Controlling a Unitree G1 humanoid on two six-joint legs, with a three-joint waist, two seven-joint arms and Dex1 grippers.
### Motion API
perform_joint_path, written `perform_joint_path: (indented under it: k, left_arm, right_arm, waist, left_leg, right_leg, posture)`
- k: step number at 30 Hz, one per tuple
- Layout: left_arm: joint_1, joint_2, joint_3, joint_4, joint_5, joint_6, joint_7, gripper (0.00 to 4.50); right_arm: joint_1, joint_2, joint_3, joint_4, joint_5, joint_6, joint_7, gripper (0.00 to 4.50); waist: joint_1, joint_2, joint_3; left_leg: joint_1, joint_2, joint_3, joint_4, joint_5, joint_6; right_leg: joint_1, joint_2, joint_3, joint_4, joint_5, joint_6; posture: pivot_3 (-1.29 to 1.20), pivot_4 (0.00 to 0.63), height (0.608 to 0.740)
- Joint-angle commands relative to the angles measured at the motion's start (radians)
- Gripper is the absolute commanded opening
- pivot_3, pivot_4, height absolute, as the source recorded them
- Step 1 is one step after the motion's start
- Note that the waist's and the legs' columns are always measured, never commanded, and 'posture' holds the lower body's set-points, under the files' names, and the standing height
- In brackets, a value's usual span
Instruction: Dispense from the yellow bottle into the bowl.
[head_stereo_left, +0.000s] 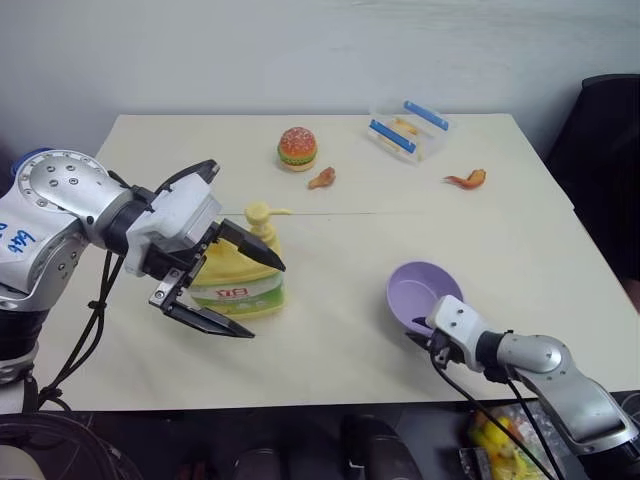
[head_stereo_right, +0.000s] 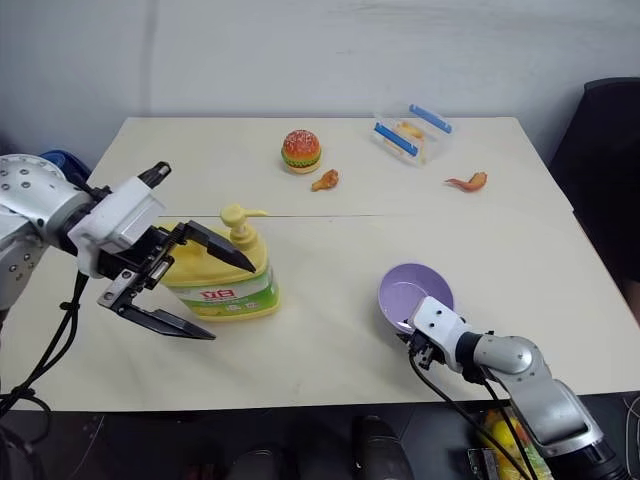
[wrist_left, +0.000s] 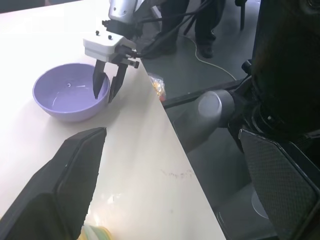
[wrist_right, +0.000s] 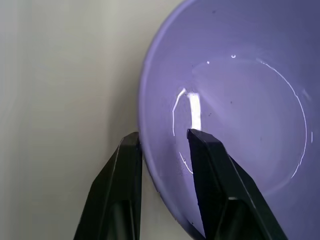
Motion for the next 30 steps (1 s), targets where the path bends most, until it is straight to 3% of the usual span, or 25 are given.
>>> perform_joint_path:
  k: [1, 7, 13, 19, 25, 30]
  left_arm:
    - [-0.027, -0.001, 0.008, 0.004, 0.002, -0.001, -0.082, 4.50]
    - [-0.036, -0.013, 0.011, -0.002, -0.008, 0.012, -0.075, 4.50]
    - [-0.041, -0.027, 0.013, 0.015, 0.013, -0.004, -0.063, 4.50]
    - [-0.098, -0.051, 0.040, 0.091, 0.013, 0.013, -0.032, 4.50]
    - [-0.275, -0.102, 0.131, 0.295, -0.012, 0.085, 0.034, 4.50]
    - [-0.352, -0.104, 0.139, 0.447, 0.075, 0.037, 0.036, 4.50]
  right_arm:
    - [-0.019, 0.010, 0.003, 0.009, -0.016, -0.021, 0.011, 1.36]
    - [-0.048, 0.013, 0.017, 0.053, -0.041, -0.043, 0.022, 1.36]
    - [-0.080, -0.011, 0.016, 0.067, -0.055, -0.075, 0.071, 0.01]
    - [-0.145, -0.091, 0.030, 0.023, -0.071, -0.087, 0.191, 0.01]
    - [-0.410, -0.165, 0.107, 0.061, -0.099, -0.133, 0.398, 0.01]
    - [-0.678, -0.103, 0.204, 0.171, -0.137, -0.179, 0.528, 0.01]
  waist:
    - [0.000, 0.000, 0.000]
    - [0.000, 0.000, 0.000]
    - [0.000, 0.000, 0.000]
    - [0.001, 0.000, 0.000]
    - [-0.005, 0.000, 0.001]
    - [-0.004, 0.000, 0.001]
  left_leg:
    - [0.000, 0.000, 0.000, 0.000, 0.000, 0.000]
    - [0.000, 0.000, 0.000, 0.000, 0.000, 0.000]
    - [0.000, 0.000, 0.000, 0.001, 0.000, 0.000]
    - [0.000, 0.000, 0.000, 0.003, 0.000, 0.000]
    - [-0.001, 0.000, -0.001, 0.008, -0.001, 0.001]
    - [0.000, -0.001, -0.002, 0.008, -0.002, -0.001]
  right_leg:
    - [0.000, 0.000, 0.000, 0.000, 0.000, 0.000]
    - [0.000, 0.000, 0.000, 0.001, 0.000, 0.000]
    - [0.000, 0.000, 0.000, 0.001, 0.000, 0.000]
    - [0.000, 0.000, 0.000, 0.003, 0.000, 0.000]
    - [-0.001, 0.002, 0.000, 0.007, 0.000, 0.000]
    - [-0.002, 0.004, 0.000, 0.008, -0.001, -0.001]
  posture:
    - [0.00, 0.150, 0.740]
    - [0.00, 0.150, 0.740]
    - [0.00, 0.150, 0.740]
    - [0.00, 0.150, 0.740]
    - [0.00, 0.150, 0.740]
    - [0.00, 0.150, 0.740]
